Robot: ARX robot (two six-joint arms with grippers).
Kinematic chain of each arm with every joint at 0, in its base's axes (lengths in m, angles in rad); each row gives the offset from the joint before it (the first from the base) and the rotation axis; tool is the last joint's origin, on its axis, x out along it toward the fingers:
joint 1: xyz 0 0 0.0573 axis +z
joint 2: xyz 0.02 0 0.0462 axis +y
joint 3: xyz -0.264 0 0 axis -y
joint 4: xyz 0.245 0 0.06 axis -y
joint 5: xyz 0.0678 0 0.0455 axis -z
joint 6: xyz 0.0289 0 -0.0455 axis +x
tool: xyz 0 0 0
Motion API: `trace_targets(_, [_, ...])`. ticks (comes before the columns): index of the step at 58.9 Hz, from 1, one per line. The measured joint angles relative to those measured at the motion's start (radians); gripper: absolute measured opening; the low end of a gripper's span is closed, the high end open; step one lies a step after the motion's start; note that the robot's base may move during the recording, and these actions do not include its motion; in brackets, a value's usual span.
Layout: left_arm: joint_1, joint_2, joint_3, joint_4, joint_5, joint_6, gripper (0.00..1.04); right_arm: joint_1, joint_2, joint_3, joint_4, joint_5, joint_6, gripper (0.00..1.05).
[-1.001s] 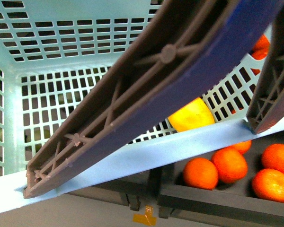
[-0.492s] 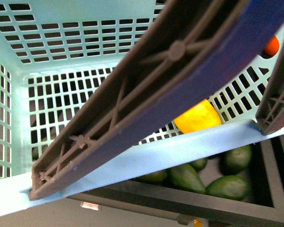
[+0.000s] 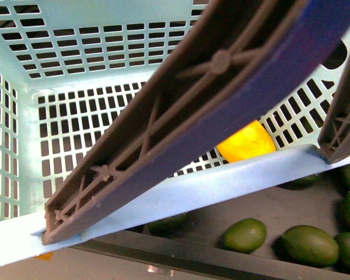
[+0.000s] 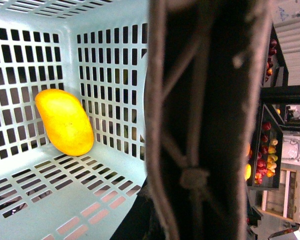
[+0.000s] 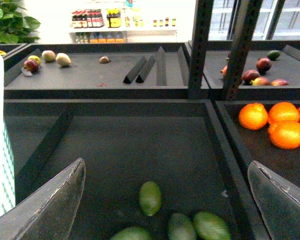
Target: Pick mango and avocado into basket
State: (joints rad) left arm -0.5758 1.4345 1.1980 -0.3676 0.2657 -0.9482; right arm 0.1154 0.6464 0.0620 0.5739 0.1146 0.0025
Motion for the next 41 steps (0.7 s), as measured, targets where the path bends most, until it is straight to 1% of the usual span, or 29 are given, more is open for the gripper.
trace_targets(41, [0.011, 0.000, 0.000, 0.000, -0.020, 0.012, 0.04, 0.000, 0.000, 0.000, 0.000, -0.003, 0.000, 0.96])
